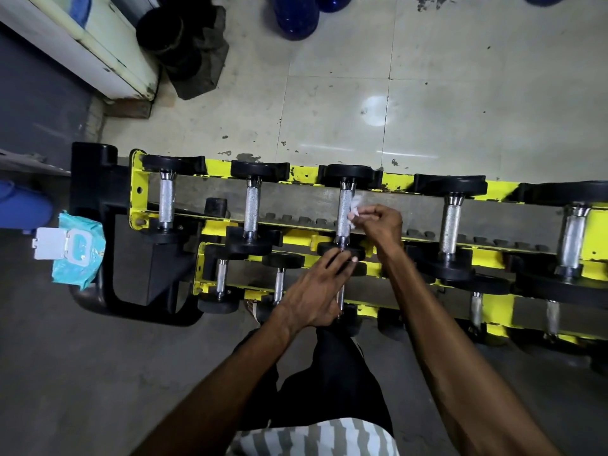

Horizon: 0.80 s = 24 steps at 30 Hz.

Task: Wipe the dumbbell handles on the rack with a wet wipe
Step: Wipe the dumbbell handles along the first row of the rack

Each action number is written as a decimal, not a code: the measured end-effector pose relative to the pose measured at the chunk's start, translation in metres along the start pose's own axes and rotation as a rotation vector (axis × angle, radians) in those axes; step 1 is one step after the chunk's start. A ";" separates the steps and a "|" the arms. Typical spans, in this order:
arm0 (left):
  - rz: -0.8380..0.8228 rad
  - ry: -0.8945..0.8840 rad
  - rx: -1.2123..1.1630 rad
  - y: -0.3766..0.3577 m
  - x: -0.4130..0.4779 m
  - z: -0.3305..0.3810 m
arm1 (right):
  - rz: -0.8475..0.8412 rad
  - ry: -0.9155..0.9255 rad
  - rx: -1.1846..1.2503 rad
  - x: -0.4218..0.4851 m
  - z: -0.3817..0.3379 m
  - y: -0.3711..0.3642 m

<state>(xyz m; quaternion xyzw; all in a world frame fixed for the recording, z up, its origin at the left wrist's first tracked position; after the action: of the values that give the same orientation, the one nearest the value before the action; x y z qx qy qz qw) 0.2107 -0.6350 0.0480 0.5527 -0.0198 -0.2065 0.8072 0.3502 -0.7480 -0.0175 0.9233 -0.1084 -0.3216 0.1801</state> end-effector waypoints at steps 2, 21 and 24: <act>0.000 0.001 -0.008 0.000 0.000 0.000 | -0.064 0.022 -0.092 -0.010 0.018 0.004; 0.001 0.015 0.031 0.000 0.003 0.003 | -0.230 0.192 -0.097 -0.010 0.023 0.005; -0.005 0.010 0.035 -0.002 0.003 0.002 | -0.197 0.228 -0.149 -0.009 0.022 0.004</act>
<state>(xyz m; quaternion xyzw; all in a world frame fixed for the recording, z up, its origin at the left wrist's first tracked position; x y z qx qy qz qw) 0.2125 -0.6385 0.0468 0.5678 -0.0181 -0.2051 0.7970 0.3289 -0.7546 -0.0273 0.9440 0.0281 -0.2379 0.2269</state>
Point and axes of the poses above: each hand's wrist, its own x-axis towards the middle knuckle, its own y-axis out of the back of the hand, z = x × y, the point moved 6 cm from there along x, towards the middle knuckle, and after that the axes turned 13 degrees about z, right-handed, at the moved point
